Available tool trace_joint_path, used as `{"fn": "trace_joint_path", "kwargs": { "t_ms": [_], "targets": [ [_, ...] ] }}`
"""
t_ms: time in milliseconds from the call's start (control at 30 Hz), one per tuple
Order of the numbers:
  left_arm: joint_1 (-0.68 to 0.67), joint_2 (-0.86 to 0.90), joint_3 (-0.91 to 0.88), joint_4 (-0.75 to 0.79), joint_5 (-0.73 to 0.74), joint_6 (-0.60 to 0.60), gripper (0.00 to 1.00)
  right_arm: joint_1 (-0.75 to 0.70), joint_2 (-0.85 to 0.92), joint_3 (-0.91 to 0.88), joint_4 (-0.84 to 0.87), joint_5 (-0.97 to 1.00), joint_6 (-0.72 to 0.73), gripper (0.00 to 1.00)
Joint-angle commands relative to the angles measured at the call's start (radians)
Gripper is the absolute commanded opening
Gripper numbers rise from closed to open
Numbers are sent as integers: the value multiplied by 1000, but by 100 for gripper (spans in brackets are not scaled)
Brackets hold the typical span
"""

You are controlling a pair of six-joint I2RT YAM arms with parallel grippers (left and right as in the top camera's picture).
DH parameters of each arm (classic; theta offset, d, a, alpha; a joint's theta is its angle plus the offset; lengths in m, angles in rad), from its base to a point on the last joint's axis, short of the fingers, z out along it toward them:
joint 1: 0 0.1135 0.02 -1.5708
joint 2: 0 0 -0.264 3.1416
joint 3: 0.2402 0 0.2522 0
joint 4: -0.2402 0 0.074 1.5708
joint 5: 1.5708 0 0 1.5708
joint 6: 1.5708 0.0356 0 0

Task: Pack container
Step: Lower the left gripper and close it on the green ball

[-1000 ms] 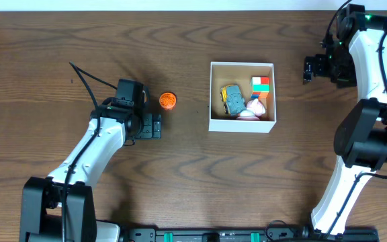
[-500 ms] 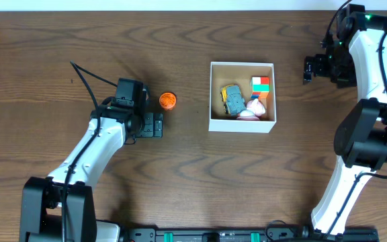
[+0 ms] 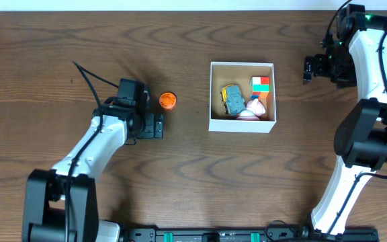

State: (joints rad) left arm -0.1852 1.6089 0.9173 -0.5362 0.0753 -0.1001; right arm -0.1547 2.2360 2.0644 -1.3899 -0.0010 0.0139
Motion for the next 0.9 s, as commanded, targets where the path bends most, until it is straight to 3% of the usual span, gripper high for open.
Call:
{"fn": "trace_joint_path", "kwargs": {
  "t_ms": [0,867],
  "targets": [
    [-2,38,16,0,3,16,98,5,3,-3,0,0,-11,99],
    [-2,43,16,48,3,16,98,5,3,-3,0,0,-11,99]
  ]
}}
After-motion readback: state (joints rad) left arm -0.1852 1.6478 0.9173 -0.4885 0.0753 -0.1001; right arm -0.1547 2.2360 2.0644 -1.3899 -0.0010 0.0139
